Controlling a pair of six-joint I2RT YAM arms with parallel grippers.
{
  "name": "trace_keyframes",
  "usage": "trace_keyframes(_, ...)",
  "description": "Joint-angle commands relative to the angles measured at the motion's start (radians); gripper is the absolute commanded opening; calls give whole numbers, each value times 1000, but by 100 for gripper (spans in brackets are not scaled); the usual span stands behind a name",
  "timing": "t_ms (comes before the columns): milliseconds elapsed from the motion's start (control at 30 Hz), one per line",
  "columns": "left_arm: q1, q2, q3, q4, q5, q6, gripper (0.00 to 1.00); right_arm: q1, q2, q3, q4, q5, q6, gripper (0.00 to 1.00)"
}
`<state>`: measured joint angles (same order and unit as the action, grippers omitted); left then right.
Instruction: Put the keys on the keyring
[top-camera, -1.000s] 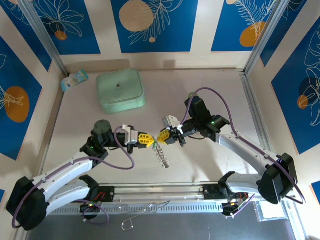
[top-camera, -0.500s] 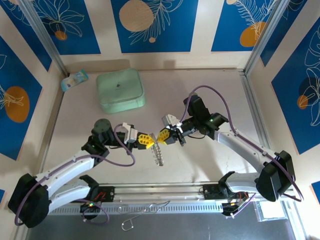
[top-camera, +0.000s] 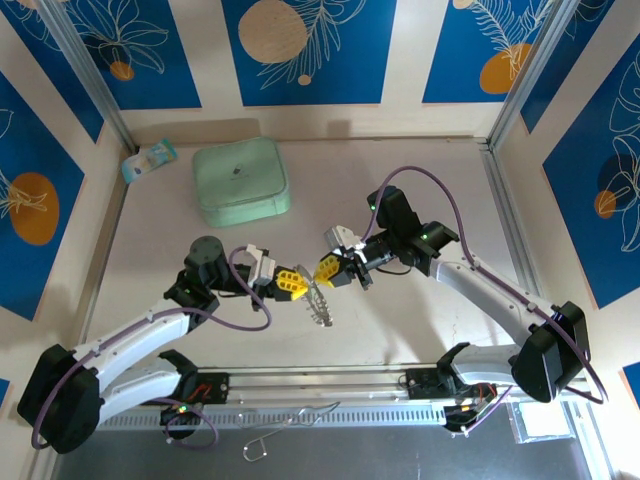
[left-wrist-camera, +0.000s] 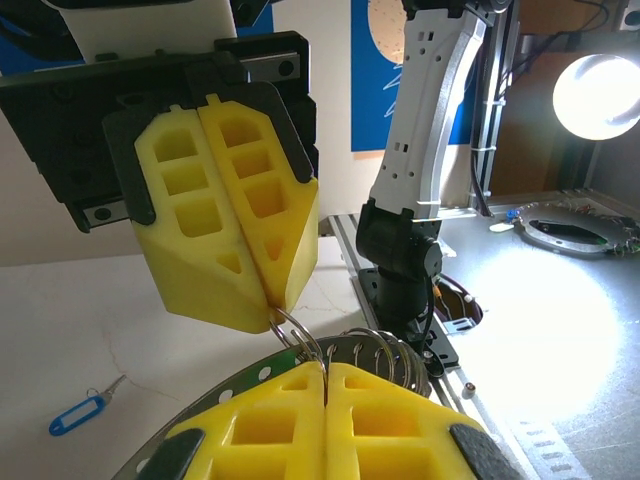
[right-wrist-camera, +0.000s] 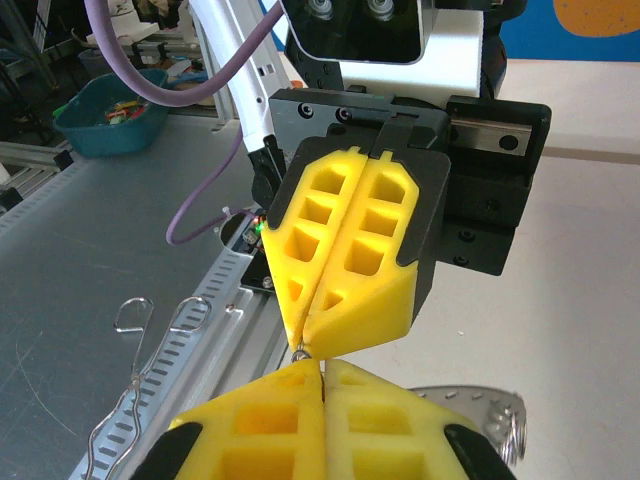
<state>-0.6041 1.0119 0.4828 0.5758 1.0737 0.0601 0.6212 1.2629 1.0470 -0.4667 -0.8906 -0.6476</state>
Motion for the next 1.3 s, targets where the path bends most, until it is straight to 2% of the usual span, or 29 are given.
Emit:
trace_keyframes(0, 6, -10, 25, -16, 68, 6, 0, -4, 1, 31, -16, 1, -20, 0)
trace_keyframes(400, 7, -41, 23, -103, -19, 92, 0, 11, -44, -11, 66, 67, 17, 0)
trace_keyframes(500, 7, -59, 22, -130, -50, 109, 8, 12, -48, -14, 73, 66, 25, 0)
trace_keyframes(567, 8, -74, 19, -140, -75, 111, 21, 15, -51, -16, 72, 70, 24, 0)
trace_keyframes(633, 7, -90, 17, -154, -93, 112, 26, 18, -51, -18, 74, 79, 25, 0)
trace_keyframes(767, 9, -107, 14, -180, -138, 110, 28, 28, -51, -29, 81, 118, 21, 0)
trace_keyframes(867, 9, -111, 14, -208, -198, 99, 37, 35, -47, -42, 94, 149, 23, 0)
trace_keyframes(1033, 8, -92, 64, -337, -263, 94, 38, 52, -43, -47, 114, 193, 20, 0)
trace_keyframes(1267, 7, -36, 115, -426, -266, 56, 37, 73, -27, -40, 117, 258, 12, 0)
